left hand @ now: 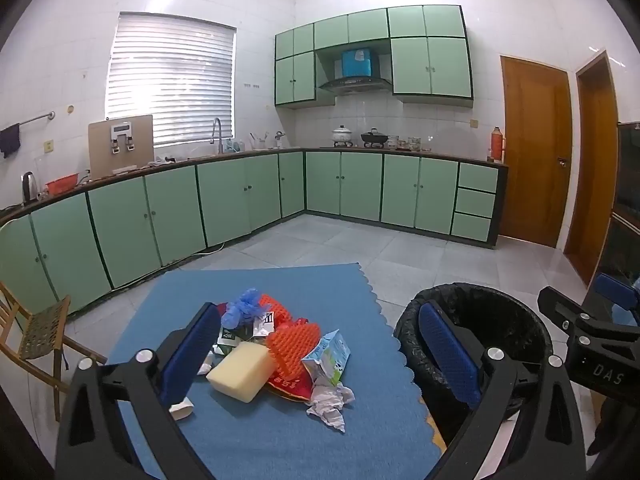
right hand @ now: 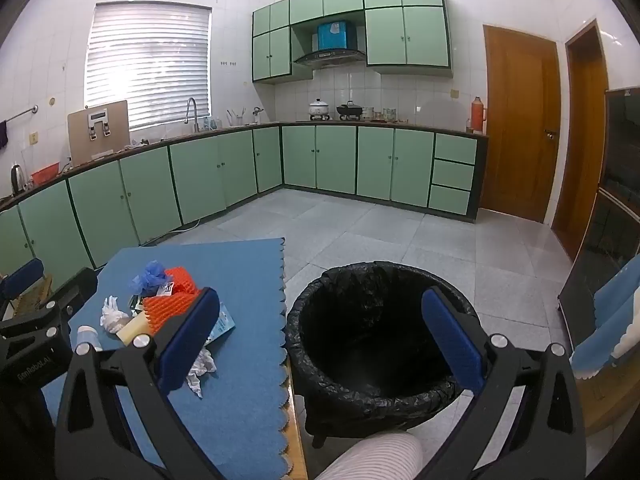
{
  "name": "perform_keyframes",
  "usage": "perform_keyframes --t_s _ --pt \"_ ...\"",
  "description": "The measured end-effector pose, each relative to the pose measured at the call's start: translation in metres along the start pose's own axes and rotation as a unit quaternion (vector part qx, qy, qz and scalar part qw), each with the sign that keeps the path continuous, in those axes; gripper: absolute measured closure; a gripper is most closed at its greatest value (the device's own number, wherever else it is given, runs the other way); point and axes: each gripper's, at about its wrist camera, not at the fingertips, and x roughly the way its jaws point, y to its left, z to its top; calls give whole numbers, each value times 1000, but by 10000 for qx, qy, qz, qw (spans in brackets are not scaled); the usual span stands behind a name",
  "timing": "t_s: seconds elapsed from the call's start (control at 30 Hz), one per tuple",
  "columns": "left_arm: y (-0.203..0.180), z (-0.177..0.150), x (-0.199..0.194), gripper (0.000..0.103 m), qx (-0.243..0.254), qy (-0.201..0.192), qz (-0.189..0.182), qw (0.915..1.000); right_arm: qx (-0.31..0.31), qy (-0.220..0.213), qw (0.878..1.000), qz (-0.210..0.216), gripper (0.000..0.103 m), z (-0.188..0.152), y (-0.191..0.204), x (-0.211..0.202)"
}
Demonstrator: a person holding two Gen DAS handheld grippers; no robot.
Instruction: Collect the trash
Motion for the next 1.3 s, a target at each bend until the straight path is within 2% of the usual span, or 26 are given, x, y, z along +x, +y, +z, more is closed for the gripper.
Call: perform_keyframes --t_s 1.3 --pt "6 1 -10 6 -63 -87 63 9999 11 -40 10000 36 5 5 6 -2"
